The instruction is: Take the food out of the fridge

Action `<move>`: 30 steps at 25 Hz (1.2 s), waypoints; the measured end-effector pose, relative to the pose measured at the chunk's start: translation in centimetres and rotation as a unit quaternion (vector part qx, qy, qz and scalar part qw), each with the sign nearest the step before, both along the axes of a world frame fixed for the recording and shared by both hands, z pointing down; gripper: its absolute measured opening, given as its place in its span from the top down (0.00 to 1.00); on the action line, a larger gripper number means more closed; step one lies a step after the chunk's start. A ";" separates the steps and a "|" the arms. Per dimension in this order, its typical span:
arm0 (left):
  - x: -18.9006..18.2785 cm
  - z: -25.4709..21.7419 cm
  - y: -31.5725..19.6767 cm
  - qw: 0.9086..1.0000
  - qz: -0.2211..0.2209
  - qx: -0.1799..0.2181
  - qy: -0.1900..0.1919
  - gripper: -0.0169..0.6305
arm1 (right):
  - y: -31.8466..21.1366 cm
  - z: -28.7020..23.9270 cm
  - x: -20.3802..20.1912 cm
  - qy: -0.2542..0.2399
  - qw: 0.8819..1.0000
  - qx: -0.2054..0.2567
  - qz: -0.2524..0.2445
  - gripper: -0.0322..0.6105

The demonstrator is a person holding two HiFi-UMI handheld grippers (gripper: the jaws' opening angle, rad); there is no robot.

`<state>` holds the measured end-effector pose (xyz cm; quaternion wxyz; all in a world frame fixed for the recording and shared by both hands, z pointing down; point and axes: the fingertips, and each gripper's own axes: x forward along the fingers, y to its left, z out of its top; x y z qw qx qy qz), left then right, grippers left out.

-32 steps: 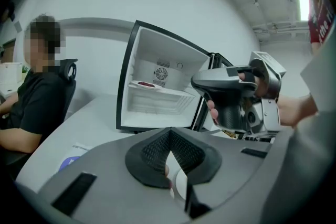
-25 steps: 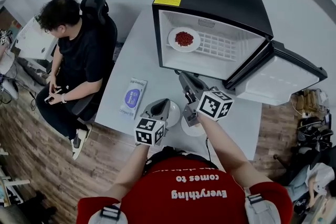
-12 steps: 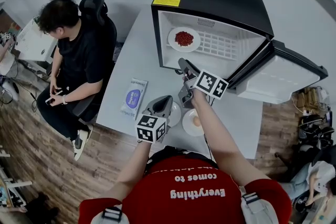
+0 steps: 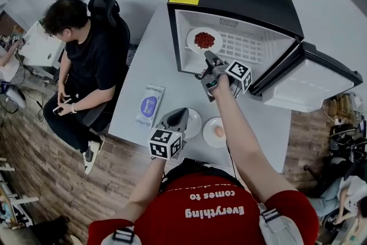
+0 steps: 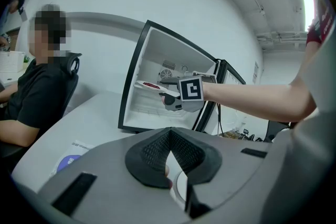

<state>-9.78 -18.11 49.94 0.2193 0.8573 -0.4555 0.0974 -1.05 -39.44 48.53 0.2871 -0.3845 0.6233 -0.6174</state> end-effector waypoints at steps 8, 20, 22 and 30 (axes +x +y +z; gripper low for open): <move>-1.2 1.5 1.1 1.000 -0.009 -0.022 -0.007 0.98 | -2.0 2.0 -0.3 -0.056 0.997 -0.052 0.026 0.71; -2.5 1.9 0.6 0.999 -0.023 -0.022 -0.011 0.98 | -2.9 1.6 -0.6 -0.074 0.995 -0.053 0.032 0.90; -2.3 1.7 0.1 1.000 -0.022 -0.018 -0.010 0.98 | -3.0 1.7 -0.6 -0.084 0.994 -0.058 0.031 0.90; 0.6 0.4 -4.6 1.000 0.003 0.006 -0.011 0.98 | -2.8 1.6 -0.6 -0.092 0.994 -0.061 0.017 0.91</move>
